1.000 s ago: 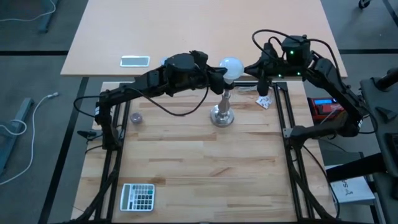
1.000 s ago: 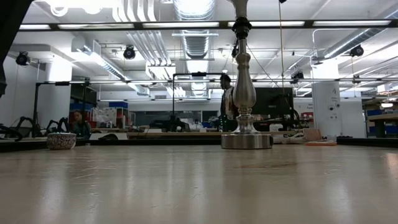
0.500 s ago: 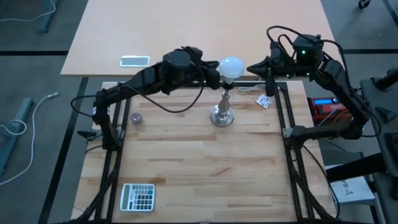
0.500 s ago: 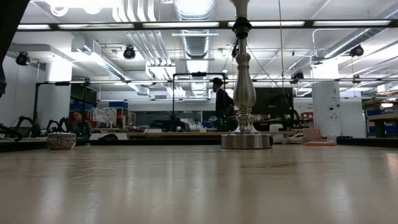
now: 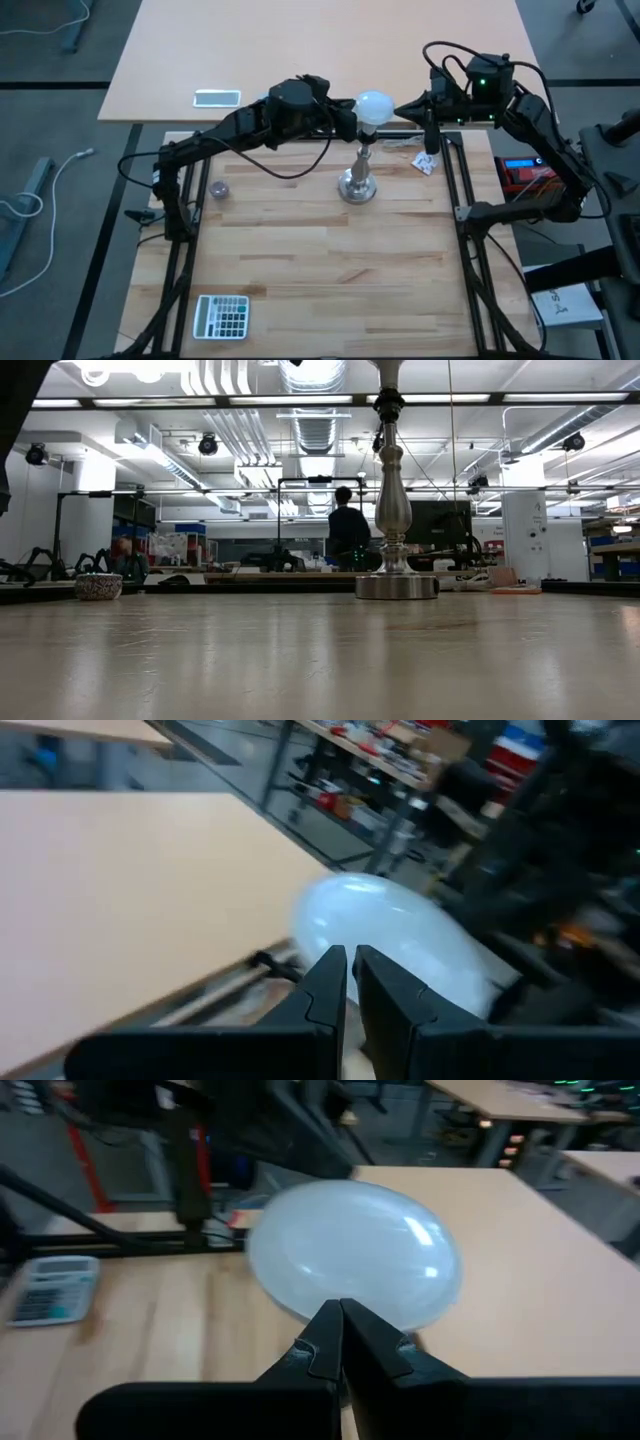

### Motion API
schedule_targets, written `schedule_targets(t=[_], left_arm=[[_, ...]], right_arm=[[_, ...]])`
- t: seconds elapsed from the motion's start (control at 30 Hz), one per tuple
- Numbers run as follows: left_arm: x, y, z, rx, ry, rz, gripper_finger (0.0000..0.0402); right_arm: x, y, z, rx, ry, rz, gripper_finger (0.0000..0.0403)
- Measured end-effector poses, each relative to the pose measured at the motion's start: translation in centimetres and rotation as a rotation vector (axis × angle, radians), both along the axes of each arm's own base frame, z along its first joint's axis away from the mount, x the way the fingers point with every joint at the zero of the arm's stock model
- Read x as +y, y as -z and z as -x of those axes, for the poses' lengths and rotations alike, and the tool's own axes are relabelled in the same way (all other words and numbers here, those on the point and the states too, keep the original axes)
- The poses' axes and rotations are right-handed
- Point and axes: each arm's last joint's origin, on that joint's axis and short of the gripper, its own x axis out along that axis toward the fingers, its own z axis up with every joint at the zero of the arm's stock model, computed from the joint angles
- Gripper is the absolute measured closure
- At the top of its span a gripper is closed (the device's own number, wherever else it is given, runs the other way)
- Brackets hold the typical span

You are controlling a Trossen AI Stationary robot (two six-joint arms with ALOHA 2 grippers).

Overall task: Screw lightbulb
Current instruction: Remove the lightbulb from the lamp

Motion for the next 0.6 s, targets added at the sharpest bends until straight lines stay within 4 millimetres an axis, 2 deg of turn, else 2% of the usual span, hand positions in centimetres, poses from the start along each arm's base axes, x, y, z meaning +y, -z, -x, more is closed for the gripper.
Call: schedule_targets(t=[0.23, 0.6], left_arm=[[-0.67, -0.1, -0.23, -0.043, 0.128, 0.082, 0.0381], [-1.03, -0.72, 0.56, -0.042, 0.117, 0.06, 0.0381]], right_arm=[[-0.37, -0.08, 0.03, 0.009, 0.065, 0.052, 0.0403], [-0.06, -0.71, 0.39, -0.03, 0.075, 0.049, 0.0403]])
